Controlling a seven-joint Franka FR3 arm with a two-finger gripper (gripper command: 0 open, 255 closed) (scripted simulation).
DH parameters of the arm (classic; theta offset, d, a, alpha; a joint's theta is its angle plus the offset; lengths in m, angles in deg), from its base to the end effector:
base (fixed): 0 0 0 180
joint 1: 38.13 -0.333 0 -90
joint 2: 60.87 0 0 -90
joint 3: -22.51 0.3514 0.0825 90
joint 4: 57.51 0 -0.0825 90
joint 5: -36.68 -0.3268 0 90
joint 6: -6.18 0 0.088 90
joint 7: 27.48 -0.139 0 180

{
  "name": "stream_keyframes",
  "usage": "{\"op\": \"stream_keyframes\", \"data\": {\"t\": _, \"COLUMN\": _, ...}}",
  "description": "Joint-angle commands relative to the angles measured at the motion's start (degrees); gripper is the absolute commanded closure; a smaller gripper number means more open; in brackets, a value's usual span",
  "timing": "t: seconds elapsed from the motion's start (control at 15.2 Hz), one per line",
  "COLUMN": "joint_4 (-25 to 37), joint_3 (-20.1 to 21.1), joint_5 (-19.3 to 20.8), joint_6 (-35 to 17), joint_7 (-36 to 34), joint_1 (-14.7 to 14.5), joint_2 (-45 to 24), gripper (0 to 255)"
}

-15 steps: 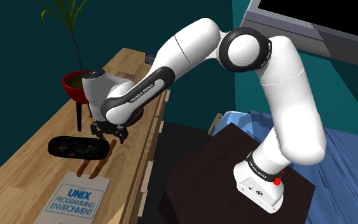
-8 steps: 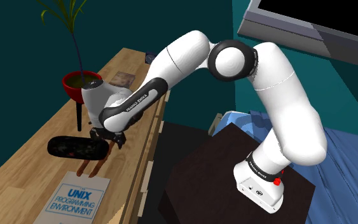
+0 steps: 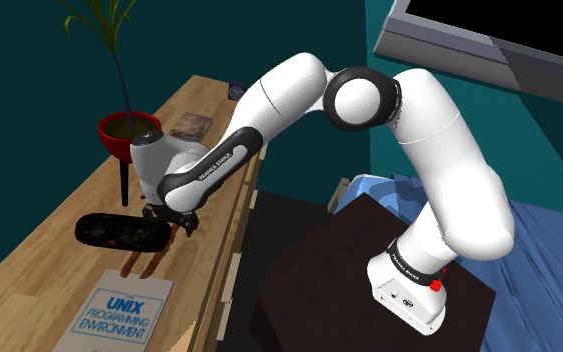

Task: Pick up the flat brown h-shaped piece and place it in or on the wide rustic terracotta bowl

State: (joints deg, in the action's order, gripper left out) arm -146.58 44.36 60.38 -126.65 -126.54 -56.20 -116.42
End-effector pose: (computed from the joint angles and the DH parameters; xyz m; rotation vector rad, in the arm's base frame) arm 0.5421 0.3825 0.1215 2.7668 -1.2729 -0.1173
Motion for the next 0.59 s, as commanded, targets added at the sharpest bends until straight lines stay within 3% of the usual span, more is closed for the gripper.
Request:
{"op": "stream_keyframes", "data": {"t": 0.0, "joint_4": 0.0, "joint_3": 0.0, "joint_5": 0.0, "joint_6": 0.0, "joint_7": 0.0, "joint_1": 0.0, "joint_2": -0.1, "gripper": 0}}
{"op": "stream_keyframes", "data": {"t": 0.07, "joint_4": -0.1, "joint_3": 0.0, "joint_5": 0.0, "joint_6": 0.0, "joint_7": 0.0, "joint_1": 0.0, "joint_2": 0.0, "gripper": 255}}
{"op": "stream_keyframes", "data": {"t": 0.53, "joint_4": 0.0, "joint_3": 0.0, "joint_5": 0.0, "joint_6": 0.0, "joint_7": 0.0, "joint_1": 0.0, "joint_2": 0.0, "gripper": 255}}
